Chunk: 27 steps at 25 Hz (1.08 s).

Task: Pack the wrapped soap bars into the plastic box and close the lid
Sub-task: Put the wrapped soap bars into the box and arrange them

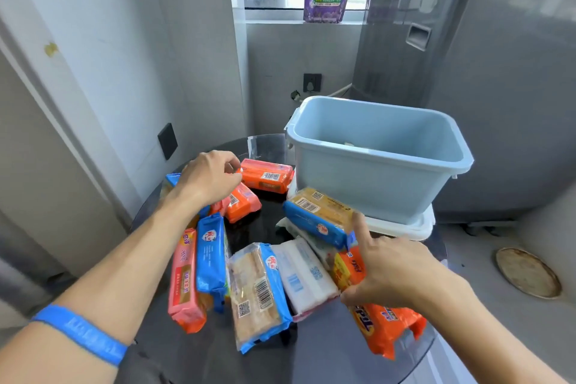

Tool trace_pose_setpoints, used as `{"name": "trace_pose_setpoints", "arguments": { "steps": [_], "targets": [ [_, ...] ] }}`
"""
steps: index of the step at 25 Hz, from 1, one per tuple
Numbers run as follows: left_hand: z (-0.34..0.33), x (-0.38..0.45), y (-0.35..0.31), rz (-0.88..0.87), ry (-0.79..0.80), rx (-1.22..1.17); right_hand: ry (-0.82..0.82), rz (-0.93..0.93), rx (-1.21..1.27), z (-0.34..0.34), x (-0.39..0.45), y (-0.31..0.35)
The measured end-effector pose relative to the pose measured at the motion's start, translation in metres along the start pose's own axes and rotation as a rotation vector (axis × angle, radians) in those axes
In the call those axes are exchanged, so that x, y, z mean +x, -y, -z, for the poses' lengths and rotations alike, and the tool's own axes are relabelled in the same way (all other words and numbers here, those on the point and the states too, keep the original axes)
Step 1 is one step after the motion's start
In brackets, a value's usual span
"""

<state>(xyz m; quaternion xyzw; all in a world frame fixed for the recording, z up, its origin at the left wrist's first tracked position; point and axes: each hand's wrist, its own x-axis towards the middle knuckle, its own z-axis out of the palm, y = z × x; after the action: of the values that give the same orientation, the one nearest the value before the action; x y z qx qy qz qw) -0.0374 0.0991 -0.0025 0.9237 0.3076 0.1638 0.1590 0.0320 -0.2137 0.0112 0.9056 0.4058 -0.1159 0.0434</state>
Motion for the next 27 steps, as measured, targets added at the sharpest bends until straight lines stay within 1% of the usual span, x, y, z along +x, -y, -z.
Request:
{"name": "trace_pose_setpoints", "arguments": {
  "steps": [2, 3, 5, 6, 7, 9, 10, 11, 13, 14, 15, 17, 18, 19, 20, 21, 23, 24, 27],
  "targets": [
    [0.002, 0.000, -0.018, -0.026, -0.096, -0.044, 0.032, 0.008, 0.111, 0.000, 0.002, -0.007],
    [0.004, 0.000, -0.027, -0.032, -0.130, -0.093, 0.075, -0.003, 0.217, 0.005, 0.003, -0.016],
    [0.006, -0.001, -0.044, -0.062, -0.173, -0.172, 0.189, -0.013, 0.556, 0.020, 0.003, -0.041],
    [0.009, -0.003, -0.052, -0.089, -0.191, -0.190, 0.219, 0.008, 0.751, 0.028, 0.000, -0.051],
    [0.013, -0.004, -0.061, -0.122, -0.208, -0.208, 0.235, 0.049, 0.940, 0.036, -0.003, -0.058],
    [0.024, -0.008, -0.077, -0.193, -0.207, -0.280, 0.169, 0.161, 1.233, 0.047, -0.005, -0.067],
    [0.029, -0.010, -0.086, -0.220, -0.140, -0.371, 0.105, 0.217, 1.354, 0.050, -0.004, -0.069],
    [0.032, -0.014, -0.097, -0.227, 0.013, -0.512, 0.038, 0.252, 1.461, 0.051, -0.004, -0.067],
    [0.033, -0.031, -0.119, -0.220, 0.485, -0.855, -0.084, 0.257, 1.603, 0.051, 0.001, -0.057],
    [0.030, -0.039, -0.129, -0.212, 0.664, -1.004, -0.149, 0.235, 1.630, 0.050, 0.003, -0.050],
    [0.026, -0.046, -0.136, -0.179, 0.748, -1.131, -0.239, 0.196, 1.627, 0.049, 0.003, -0.042],
    [0.022, -0.053, -0.148, -0.096, 0.737, -1.262, -0.496, 0.057, 1.530, 0.045, 0.002, -0.028],
    [0.019, -0.056, -0.152, -0.095, 0.721, -1.263, -0.640, -0.050, 1.386, 0.043, 0.002, -0.023],
    [0.016, -0.058, -0.157, -0.111, 0.716, -1.239, -0.747, -0.142, 1.191, 0.040, 0.001, -0.019],
    [0.013, -0.061, -0.162, -0.115, 0.699, -1.205, -0.796, -0.178, 1.043, 0.037, 0.000, -0.016],
    [0.010, -0.065, -0.164, -0.092, 0.657, -1.180, -0.795, -0.157, 1.007, 0.034, 0.001, -0.014],
    [0.005, -0.068, -0.167, -0.036, 0.566, -1.164, -0.743, -0.037, 1.197, 0.031, 0.004, -0.017],
    [0.003, -0.069, -0.167, -0.015, 0.545, -1.179, -0.704, 0.020, 1.261, 0.031, 0.004, -0.019],
    [0.006, -0.067, -0.165, 0.012, 0.502, -1.268, -0.610, 0.087, 1.342, 0.040, 0.000, -0.023]
  ]
}}
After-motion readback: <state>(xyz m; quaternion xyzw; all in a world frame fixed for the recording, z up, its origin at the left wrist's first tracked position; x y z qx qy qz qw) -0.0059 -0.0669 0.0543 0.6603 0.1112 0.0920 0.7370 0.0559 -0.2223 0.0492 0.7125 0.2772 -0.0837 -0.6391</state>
